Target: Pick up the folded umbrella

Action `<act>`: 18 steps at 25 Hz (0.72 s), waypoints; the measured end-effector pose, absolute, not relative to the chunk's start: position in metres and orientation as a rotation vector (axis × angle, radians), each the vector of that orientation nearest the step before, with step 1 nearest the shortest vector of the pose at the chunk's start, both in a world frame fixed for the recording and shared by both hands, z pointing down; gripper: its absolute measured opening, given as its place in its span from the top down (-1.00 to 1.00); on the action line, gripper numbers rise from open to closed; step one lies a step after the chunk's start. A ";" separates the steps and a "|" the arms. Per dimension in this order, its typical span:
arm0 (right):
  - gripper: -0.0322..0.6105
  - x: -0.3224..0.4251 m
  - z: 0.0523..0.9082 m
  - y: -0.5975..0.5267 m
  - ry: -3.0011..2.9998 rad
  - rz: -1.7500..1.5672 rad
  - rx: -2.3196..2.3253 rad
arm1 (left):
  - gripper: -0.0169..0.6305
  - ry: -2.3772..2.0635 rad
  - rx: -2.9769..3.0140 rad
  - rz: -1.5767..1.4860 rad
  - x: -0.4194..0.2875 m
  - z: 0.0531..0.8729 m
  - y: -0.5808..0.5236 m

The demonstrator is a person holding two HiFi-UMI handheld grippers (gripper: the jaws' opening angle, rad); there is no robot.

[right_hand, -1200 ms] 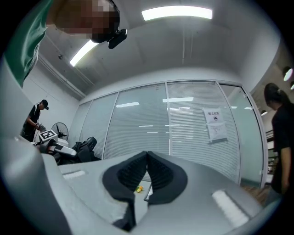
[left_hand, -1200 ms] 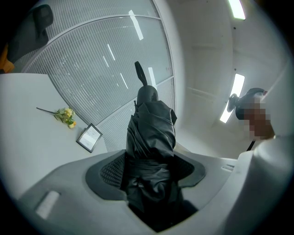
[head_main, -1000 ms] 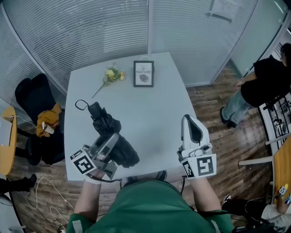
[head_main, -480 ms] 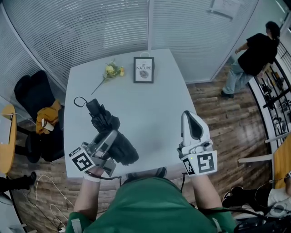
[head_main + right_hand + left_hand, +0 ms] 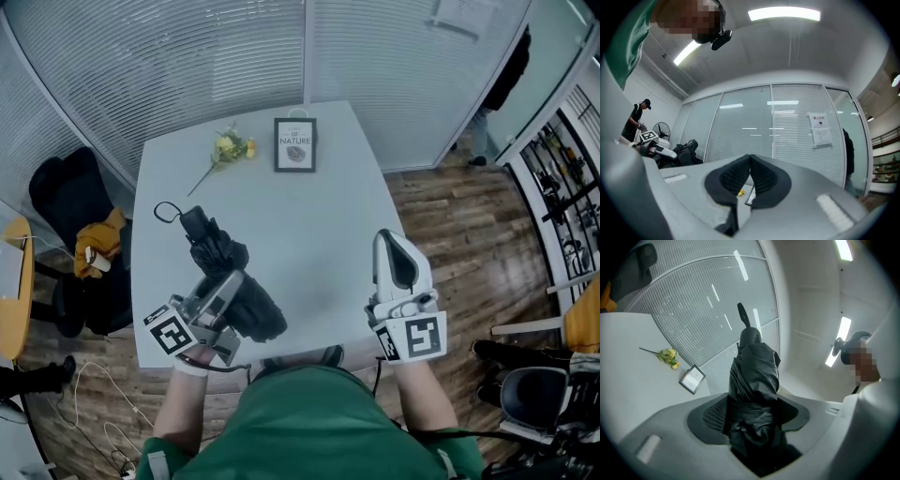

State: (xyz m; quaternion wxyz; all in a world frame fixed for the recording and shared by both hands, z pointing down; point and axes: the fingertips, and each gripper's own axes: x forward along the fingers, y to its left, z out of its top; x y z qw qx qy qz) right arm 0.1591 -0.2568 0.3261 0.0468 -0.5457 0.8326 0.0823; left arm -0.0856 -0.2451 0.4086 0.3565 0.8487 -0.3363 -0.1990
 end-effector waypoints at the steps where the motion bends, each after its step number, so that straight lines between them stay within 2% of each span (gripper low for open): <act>1: 0.89 0.159 0.327 -0.257 2.541 0.249 -1.665 | 0.06 -0.869 2.191 -0.512 -0.086 0.409 -0.245; 18: 0.89 0.154 0.336 -0.258 2.554 0.236 -1.659 | 0.06 -0.880 2.182 -0.510 -0.088 0.415 -0.245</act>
